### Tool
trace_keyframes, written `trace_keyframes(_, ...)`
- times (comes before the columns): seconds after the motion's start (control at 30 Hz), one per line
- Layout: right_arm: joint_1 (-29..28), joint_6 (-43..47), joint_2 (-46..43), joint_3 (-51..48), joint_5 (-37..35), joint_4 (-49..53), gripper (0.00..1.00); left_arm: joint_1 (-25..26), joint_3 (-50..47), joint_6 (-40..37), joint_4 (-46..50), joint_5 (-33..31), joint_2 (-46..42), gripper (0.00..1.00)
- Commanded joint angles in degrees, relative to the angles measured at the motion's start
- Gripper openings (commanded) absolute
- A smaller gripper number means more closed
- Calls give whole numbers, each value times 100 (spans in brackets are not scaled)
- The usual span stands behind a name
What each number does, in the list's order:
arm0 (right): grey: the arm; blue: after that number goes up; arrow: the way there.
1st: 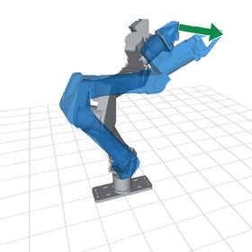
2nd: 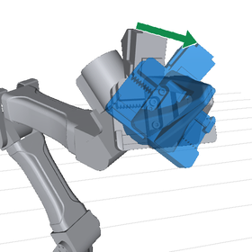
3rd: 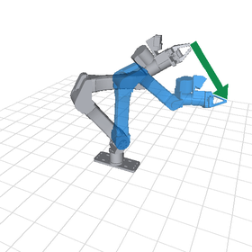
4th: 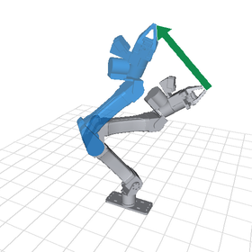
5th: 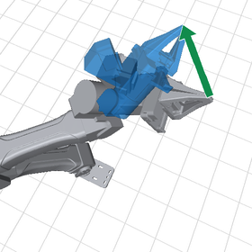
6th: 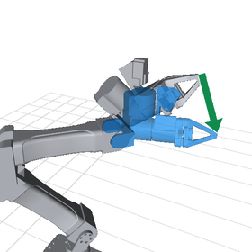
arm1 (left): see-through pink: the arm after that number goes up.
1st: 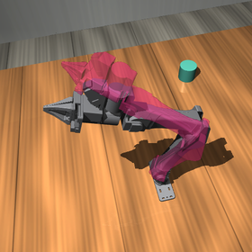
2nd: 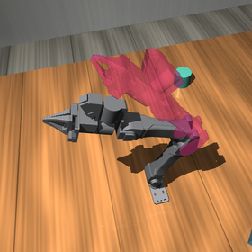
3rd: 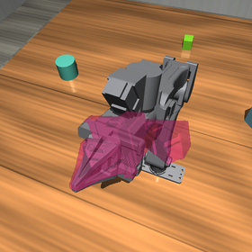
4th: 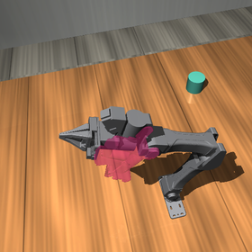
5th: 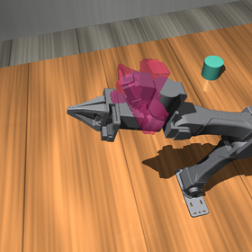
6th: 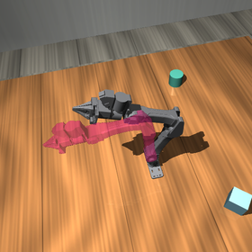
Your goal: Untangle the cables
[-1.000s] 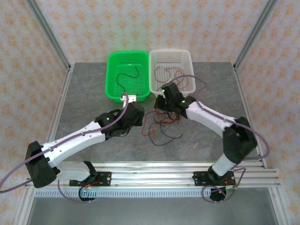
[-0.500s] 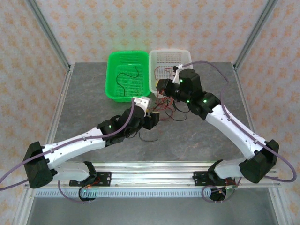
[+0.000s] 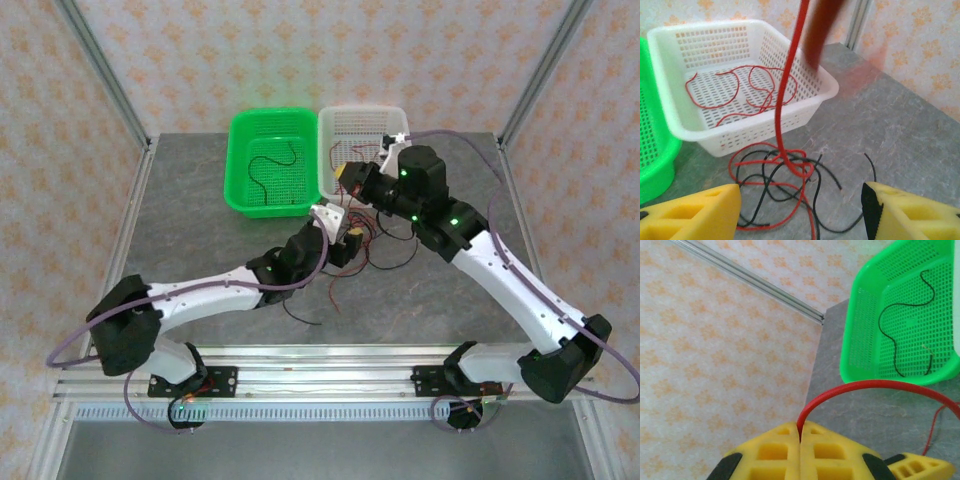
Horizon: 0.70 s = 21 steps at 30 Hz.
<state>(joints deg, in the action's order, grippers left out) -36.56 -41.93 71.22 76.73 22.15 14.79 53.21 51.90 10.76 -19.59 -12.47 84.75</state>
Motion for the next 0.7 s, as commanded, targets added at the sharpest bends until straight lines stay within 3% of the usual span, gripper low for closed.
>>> trace_keyframes(0.0,30,-237,-272,362,53,-251,0,-31,177,-258,-1126,-103,337,66)
trace_keyframes(0.33,34,-143,-327,1278,-242,181,0,-226,446,-39,-1886,-386,1640,63)
trace_keyframes(0.67,102,584,289,3027,-545,874,0,-487,-644,508,-2221,-239,1488,62)
